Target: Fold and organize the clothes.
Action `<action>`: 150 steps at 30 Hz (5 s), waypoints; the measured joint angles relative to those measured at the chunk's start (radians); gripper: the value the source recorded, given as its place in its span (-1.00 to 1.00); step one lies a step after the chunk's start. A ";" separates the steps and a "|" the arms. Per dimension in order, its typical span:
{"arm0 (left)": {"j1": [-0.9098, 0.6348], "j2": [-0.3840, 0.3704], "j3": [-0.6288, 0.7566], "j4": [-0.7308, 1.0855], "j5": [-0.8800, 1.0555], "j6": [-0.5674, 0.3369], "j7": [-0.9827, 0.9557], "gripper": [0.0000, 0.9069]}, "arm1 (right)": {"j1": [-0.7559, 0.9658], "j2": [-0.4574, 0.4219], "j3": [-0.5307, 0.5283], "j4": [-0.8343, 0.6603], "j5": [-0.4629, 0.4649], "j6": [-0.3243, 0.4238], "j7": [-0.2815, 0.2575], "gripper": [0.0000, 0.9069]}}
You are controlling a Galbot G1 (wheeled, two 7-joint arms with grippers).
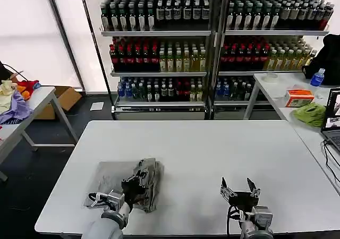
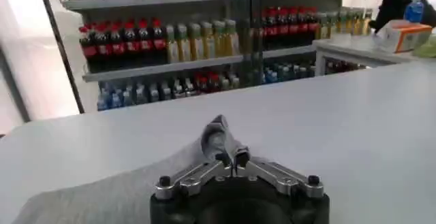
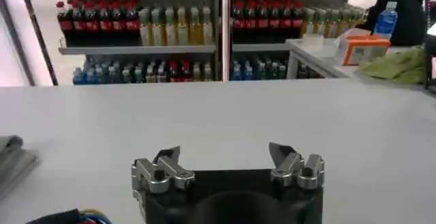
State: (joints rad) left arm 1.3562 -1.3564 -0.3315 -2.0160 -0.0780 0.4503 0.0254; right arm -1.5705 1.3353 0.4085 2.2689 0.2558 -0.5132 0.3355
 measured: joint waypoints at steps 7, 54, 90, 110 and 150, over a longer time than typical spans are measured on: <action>0.001 -0.017 0.024 0.015 -0.009 -0.013 0.006 1.00 | 0.006 -0.003 -0.017 -0.004 -0.003 -0.004 0.000 1.00; 0.052 0.039 -0.249 -0.015 -0.346 -0.040 -0.092 1.00 | 0.119 -0.075 -0.077 -0.074 0.056 -0.005 0.002 1.00; 0.053 0.056 -0.296 0.154 -0.352 -0.042 -0.032 -1.00 | 0.113 -0.072 -0.077 -0.088 0.053 0.001 -0.002 1.00; 0.049 0.148 -0.458 0.118 -0.395 -0.009 -0.010 -1.00 | 0.144 -0.078 -0.081 -0.118 0.070 0.004 -0.002 1.00; -0.032 -0.019 0.085 -0.051 -0.172 0.059 -0.154 -1.00 | 0.052 -0.005 -0.050 -0.070 -0.018 -0.003 0.012 1.00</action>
State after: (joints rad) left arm 1.3238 -1.3758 -0.2466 -2.0668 -0.2504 0.5094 -0.1284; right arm -1.5189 1.3299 0.3581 2.1991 0.2374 -0.5166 0.3475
